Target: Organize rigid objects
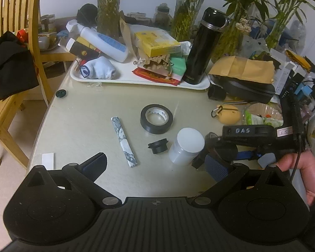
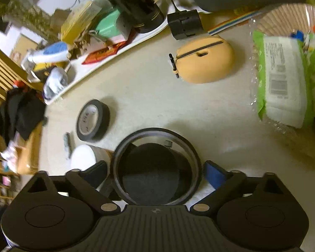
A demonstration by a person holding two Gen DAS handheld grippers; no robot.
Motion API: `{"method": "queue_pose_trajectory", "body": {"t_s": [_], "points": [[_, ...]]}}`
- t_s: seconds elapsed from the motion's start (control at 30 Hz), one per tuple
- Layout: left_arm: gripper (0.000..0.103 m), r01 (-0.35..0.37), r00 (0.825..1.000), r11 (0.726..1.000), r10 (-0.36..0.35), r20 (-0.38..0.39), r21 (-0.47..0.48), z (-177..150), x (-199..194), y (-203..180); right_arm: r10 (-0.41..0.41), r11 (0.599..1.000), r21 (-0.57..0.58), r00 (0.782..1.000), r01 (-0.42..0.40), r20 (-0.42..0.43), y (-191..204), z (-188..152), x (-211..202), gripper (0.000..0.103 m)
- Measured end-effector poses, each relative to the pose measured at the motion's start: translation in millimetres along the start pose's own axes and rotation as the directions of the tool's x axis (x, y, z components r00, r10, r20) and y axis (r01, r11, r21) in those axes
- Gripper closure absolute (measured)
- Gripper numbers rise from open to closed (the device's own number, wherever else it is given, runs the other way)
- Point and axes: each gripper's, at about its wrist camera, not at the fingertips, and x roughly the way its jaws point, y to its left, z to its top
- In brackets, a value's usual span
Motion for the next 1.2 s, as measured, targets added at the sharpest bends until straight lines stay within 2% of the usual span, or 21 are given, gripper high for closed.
{"method": "queue_pose_trajectory", "body": {"t_s": [0.2,0.33,0.6,0.7,0.93,1.2], "points": [[0.001,-0.016,1.000,1.000,0.017,-0.017,0.014,0.1,1.5,-7.2,0.008,1.000,0.020,1.000,-0.008,-0.011,-2.6,-1.7,-1.8,0.012],[0.001,-0.013,0.999,1.000,0.014,-0.037,0.015,0.3,2.3,-9.6,-0.017,1.000,-0.005,0.999,0.017,0.028,-0.5,-3.5,-16.0,0.012],[0.001,0.067,0.993,0.996,-0.072,-0.097,-0.051,-2.1,4.0,-10.3,-0.019,0.993,-0.109,0.990,0.034,0.143,16.4,-4.5,-56.1,0.012],[0.001,0.073,0.991,0.996,-0.079,-0.106,-0.054,-3.1,4.0,-11.2,-0.012,0.991,-0.129,0.985,0.034,0.171,22.0,-6.8,-68.7,0.012],[0.001,0.123,0.985,0.990,-0.130,-0.113,-0.062,-4.0,1.8,-14.4,0.018,0.982,-0.187,0.977,0.022,0.212,31.8,-18.2,-97.8,0.012],[0.001,0.181,0.973,0.981,-0.189,-0.131,-0.069,-7.8,3.4,-20.7,0.049,0.983,-0.185,0.970,-0.003,0.240,27.5,-33.9,-127.3,0.012]]}}
